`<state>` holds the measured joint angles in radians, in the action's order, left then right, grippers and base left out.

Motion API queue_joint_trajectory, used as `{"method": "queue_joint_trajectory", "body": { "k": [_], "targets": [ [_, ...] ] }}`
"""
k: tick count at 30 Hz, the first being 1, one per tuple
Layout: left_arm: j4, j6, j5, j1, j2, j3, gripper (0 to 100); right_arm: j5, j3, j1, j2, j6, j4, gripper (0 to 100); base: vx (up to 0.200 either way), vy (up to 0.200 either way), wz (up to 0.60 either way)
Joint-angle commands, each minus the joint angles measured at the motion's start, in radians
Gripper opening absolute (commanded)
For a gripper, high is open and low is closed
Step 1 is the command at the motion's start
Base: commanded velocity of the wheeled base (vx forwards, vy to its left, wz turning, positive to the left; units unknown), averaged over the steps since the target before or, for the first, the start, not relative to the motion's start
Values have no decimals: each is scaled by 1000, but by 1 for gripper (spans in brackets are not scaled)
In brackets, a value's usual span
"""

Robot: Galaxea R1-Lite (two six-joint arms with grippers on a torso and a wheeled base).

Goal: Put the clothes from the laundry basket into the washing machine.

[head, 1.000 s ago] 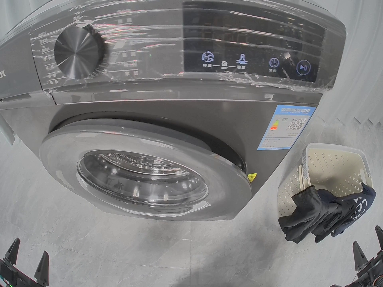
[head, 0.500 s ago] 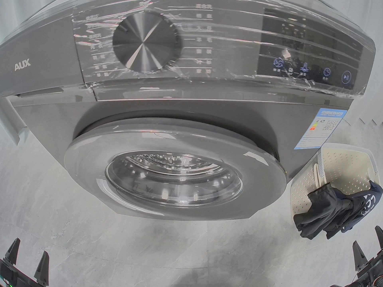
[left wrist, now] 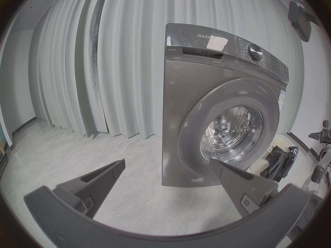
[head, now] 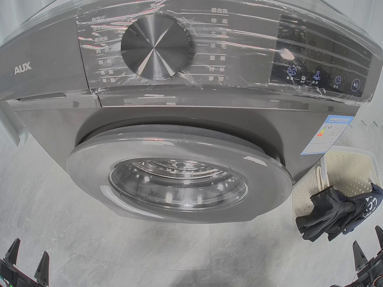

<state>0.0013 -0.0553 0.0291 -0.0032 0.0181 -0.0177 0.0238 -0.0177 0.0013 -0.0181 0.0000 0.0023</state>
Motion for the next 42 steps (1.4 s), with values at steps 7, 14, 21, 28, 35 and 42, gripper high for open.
{"method": "queue_joint_trajectory", "body": {
  "k": [7, 14, 21, 28, 35, 42],
  "targets": [
    [0, -1, 0, 0, -12, 16, 100, 1, 18, 0, 13, 0, -1, 100, 0, 114, 0],
    [-1, 0, 2, 0, -12, 16, 100, 1, 18, 0, 13, 0, 1, 100, 0, 57, 0],
    [-1, 0, 2, 0, -12, 16, 100, 1, 18, 0, 13, 0, 1, 100, 0, 0, 0],
    [0, -1, 0, 0, -12, 16, 100, 1, 18, 0, 13, 0, 1, 100, 0, 29, 0],
    [-1, 0, 2, 0, -12, 16, 100, 1, 18, 0, 13, 0, 1, 100, 0, 143, 0],
    [-1, -1, 2, 0, -12, 16, 100, 1, 18, 0, 13, 0, -1, 100, 0, 0, 0]
  ]
}}
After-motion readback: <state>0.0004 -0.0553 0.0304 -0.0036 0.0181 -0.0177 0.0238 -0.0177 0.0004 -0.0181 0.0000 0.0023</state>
